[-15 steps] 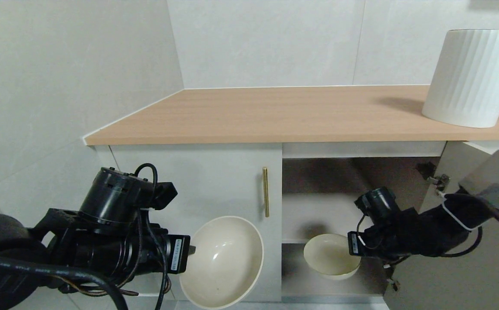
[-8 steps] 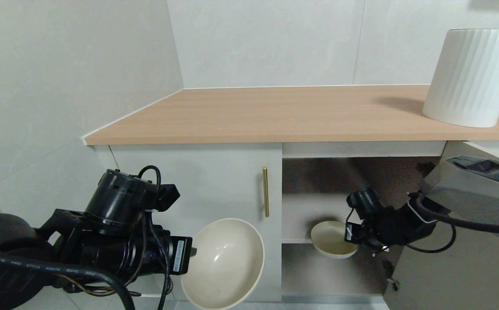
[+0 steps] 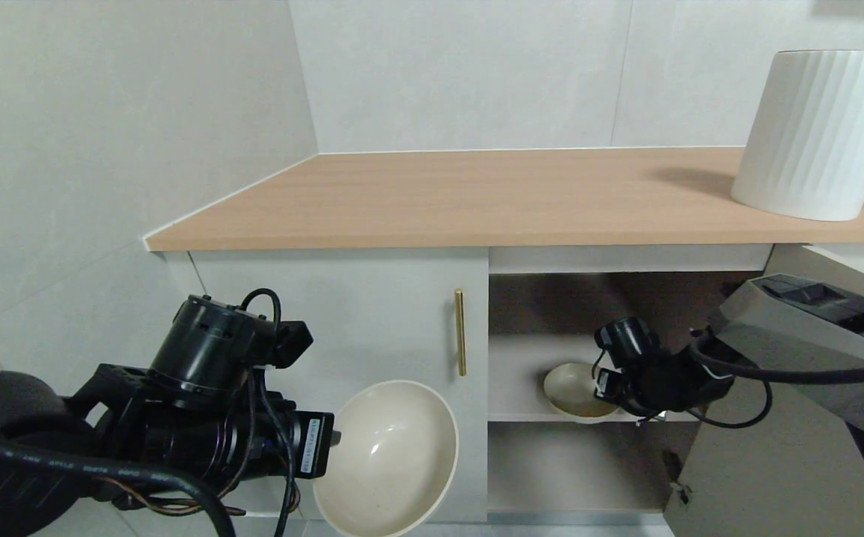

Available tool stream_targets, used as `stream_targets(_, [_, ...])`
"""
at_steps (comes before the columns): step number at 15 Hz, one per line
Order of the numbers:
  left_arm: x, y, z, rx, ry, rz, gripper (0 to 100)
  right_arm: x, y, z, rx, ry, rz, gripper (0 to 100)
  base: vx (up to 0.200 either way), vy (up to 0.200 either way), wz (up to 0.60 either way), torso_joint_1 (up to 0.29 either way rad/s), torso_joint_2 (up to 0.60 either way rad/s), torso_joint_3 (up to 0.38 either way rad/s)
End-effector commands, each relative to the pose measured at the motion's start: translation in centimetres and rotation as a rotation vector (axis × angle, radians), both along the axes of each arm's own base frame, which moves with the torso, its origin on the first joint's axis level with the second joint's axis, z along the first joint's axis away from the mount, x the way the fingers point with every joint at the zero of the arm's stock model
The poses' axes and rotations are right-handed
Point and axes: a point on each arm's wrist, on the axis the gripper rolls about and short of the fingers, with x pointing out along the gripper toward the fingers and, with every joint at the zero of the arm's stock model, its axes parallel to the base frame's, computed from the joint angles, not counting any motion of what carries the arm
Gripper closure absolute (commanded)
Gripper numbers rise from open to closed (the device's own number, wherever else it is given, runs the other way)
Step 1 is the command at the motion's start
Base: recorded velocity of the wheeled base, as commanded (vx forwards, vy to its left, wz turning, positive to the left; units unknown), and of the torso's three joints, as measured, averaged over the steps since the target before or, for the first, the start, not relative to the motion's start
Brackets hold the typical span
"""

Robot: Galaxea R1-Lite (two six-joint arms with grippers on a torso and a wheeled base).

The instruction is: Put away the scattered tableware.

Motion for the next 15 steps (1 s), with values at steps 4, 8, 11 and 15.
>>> stream_targets(4, [0.1,0.0,-0.1,0.001,0.004,0.0,100,1.6,-0.1,-0.8,-0.022,-0.033,-0.037,100,0.0,0.0,0.0,0.0,0.0,0.0])
stream_targets(8, [0.0,-0.1,-0.1,0.0,0.004,-0.005,100,2.3,-0.2,-1.1,-0.04,-0.052,-0.062,100,0.0,0.0,0.0,0.0,0.0,0.0])
stream_targets(11, [0.0,-0.1,-0.1,0.001,0.004,-0.004,100,2.4,-0.3,-1.1,-0.033,-0.059,-0.078,100,0.0,0.0,0.0,0.0,0.0,0.0])
stream_targets(15, [0.0,-0.2,-0.1,0.001,0.006,-0.008,100,2.7,-0.7,-1.1,-0.031,-0.064,-0.092,100,0.0,0.0,0.0,0.0,0.0,0.0])
